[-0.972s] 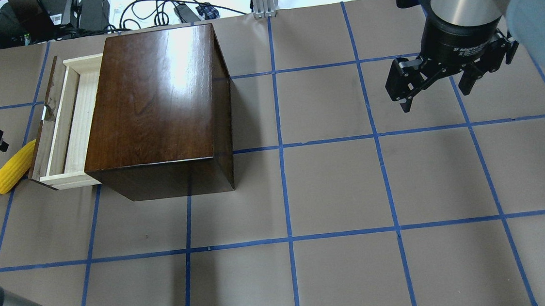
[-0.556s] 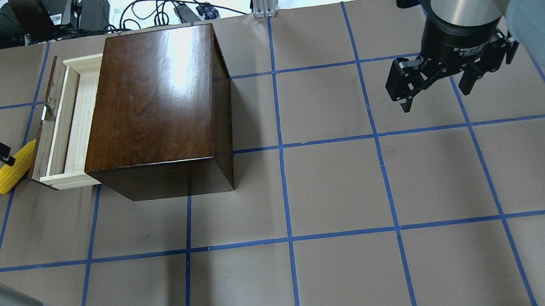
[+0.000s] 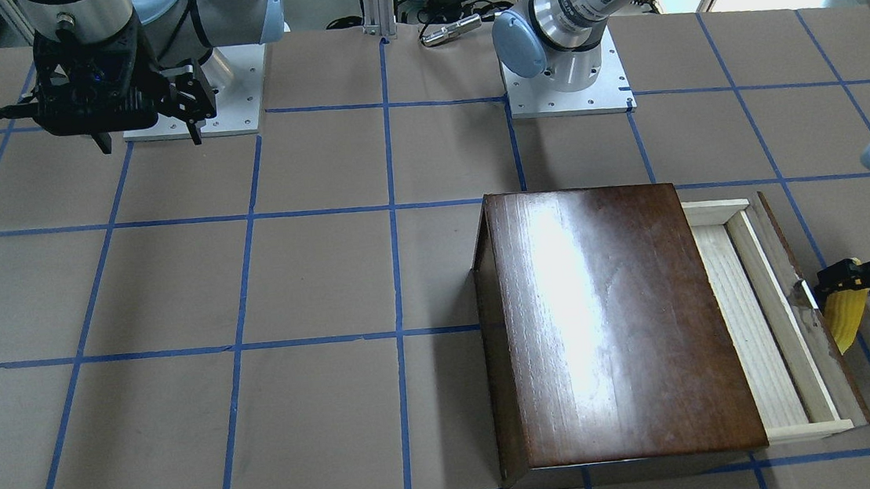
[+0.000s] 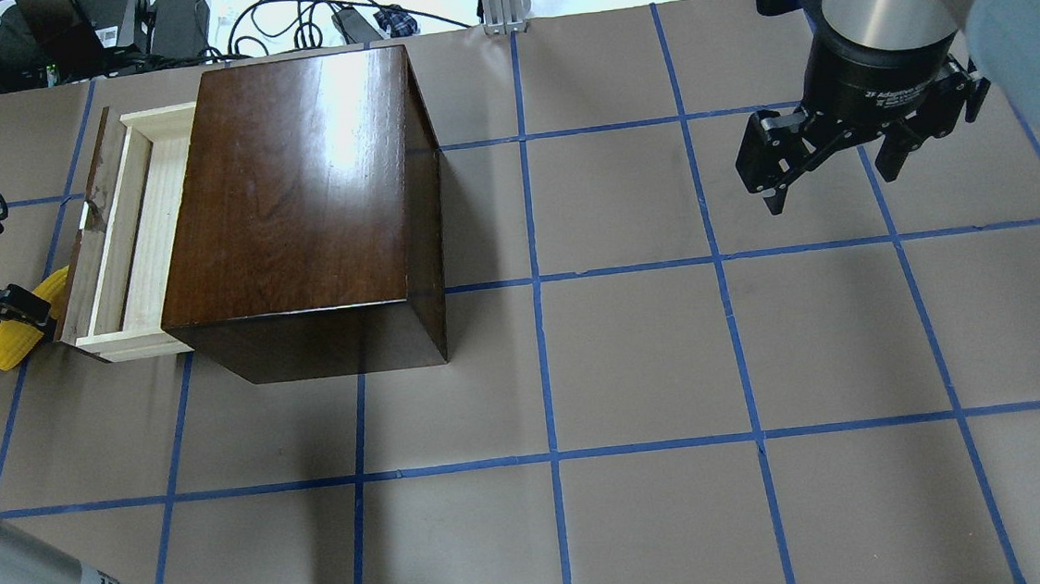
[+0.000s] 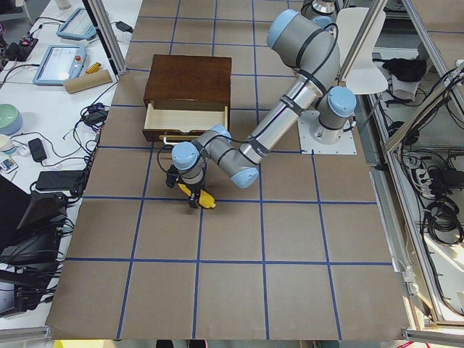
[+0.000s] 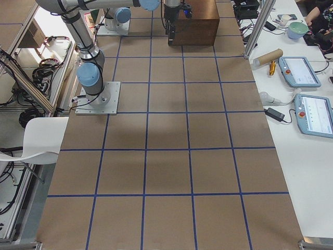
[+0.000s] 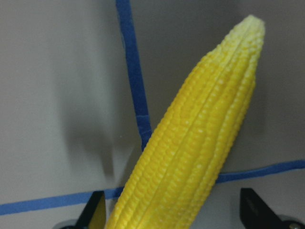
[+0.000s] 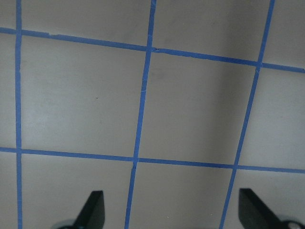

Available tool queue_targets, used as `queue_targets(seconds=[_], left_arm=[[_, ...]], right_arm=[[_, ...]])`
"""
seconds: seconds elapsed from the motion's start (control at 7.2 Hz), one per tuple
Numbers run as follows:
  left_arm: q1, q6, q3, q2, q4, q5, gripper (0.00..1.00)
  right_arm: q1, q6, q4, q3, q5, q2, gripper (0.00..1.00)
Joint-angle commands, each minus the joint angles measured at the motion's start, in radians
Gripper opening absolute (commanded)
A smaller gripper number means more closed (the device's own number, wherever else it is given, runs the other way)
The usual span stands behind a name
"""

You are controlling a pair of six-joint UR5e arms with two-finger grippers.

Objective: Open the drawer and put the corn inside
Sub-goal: 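Release the handle and move the left gripper over the yellow corn, then close the left gripper on the yellow corn cob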

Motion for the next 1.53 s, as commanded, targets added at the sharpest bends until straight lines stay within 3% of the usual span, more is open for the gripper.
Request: queue_targets(seconds=[0.0,0.56,0.83,0.97,1.39], left_arm=[[0.0,0.0,0.0,-0.023,0.013,0.001,1.0],[0.0,-0.001,0.003,-0.031,0.015,-0.001,1.0],[0.0,-0.007,0.003,-0.031,0.015,0.001,0.5],[0.0,-0.01,0.003,-0.031,0.015,-0.001,0.3],[0.0,-0.018,0.003,-0.023,0.015,0.004,0.0]], right_arm=[[0.0,0.0,0.0,0.0,0.0,-0.001,1.0],[0.0,0.0,0.0,0.0,0.0,0.001,1.0],[0.0,0.001,0.0,0.0,-0.001,0.001,1.0],[0.0,0.0,0.0,0.0,-0.001,-0.001,1.0],[0.0,0.001,0.0,0.0,0.0,0.001,1.0]])
